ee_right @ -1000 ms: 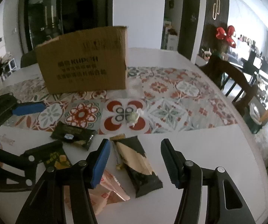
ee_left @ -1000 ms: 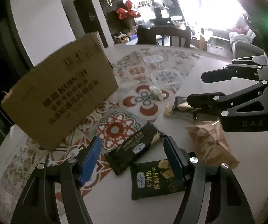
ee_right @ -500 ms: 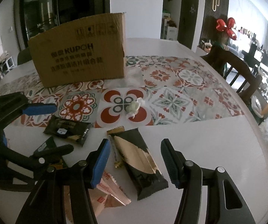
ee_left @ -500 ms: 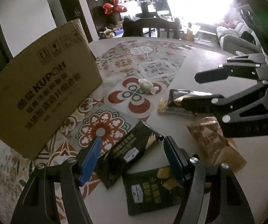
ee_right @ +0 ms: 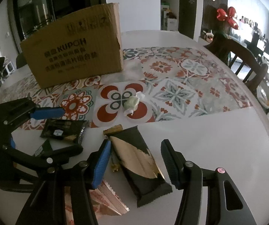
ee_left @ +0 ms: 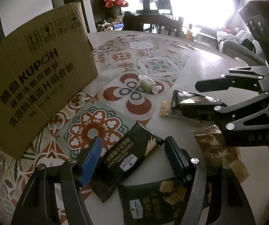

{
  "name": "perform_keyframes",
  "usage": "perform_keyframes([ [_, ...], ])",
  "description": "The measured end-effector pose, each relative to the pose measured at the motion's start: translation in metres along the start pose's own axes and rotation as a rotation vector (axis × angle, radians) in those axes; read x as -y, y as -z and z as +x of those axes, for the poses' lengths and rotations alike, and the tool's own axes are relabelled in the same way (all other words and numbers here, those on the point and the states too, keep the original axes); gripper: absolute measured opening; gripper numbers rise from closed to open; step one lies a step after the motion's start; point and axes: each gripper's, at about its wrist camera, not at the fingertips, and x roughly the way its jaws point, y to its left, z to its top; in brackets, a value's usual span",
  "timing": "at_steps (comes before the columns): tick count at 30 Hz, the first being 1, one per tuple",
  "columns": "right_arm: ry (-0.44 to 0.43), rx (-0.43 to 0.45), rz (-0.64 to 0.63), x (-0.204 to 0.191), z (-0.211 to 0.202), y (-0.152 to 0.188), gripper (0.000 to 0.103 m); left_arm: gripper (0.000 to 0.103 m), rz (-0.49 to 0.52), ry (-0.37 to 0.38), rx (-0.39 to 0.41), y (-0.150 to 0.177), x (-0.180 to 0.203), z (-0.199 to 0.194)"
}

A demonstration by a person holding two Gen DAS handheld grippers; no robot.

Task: Organize snacks
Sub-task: 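Close left tool on black chocolate bar while right tool closes on black-gold wrapped bar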

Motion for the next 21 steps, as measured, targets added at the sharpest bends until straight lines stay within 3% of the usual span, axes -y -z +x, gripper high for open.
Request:
perform_keyframes([
  [4,-0.018,-0.004,0.005,-0.001,0.0034,-0.0022,0.047,0.065,-0.047,0.056,-0.018,-0.001,-0.007,0.0038],
  [9,-0.032,0.002,0.001,-0.0025,0.0046,-0.0036,0.038,0.054,-0.044,0.069,-0.011,-0.0026,-0.0057,0.0042],
  [15,-0.039,0.013,0.001,-0.0025,0.0034,-0.0027,0.035,0.041,-0.053,0.038,0.006,-0.0055,-0.0052,0.0057],
  [21,-0.031,0.036,-0.006,-0.0024,-0.0015,-0.0035,0.035,0.037,-0.078,0.01,0.027,-0.0059,-0.0037,-0.0001],
])
